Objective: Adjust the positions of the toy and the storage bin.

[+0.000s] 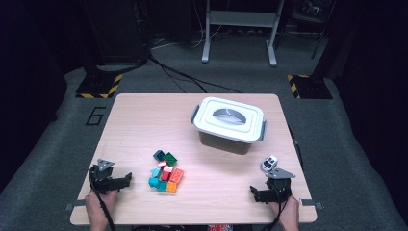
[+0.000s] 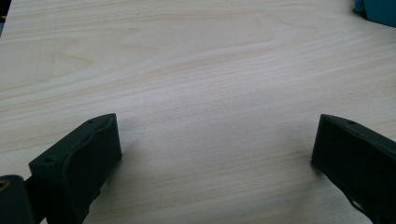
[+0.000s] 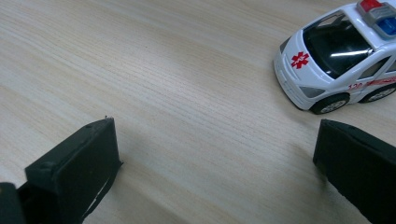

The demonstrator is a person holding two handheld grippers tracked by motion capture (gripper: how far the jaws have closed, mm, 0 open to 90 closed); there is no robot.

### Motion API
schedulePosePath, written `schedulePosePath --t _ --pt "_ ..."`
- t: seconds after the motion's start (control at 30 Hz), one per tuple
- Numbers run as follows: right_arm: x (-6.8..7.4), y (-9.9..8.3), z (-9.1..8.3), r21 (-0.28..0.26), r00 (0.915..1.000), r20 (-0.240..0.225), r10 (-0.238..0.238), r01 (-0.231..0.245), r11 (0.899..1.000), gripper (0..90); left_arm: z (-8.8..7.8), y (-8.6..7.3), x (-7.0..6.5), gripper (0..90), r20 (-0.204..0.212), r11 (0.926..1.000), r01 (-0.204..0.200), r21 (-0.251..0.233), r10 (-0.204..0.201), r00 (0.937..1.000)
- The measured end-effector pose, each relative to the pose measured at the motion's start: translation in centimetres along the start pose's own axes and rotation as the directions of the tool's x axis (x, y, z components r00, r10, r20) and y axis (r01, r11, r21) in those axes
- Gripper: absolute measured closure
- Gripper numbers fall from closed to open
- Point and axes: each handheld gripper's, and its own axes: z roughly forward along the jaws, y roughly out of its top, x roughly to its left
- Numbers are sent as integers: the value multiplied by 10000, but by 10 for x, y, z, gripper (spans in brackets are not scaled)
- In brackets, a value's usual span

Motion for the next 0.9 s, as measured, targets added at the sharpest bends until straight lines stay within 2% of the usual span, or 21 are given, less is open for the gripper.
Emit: schedulePosePath --t 0.77,0.9 --pt "0 0 0 -3 10000 21 45 -45 10000 0 0 1 0 13 30 10000 -20 83 19 10000" --pt "1 1 0 128 10000 12 98 -98 9999 0 -1 1 0 13 25 10000 -29 85 29 10000"
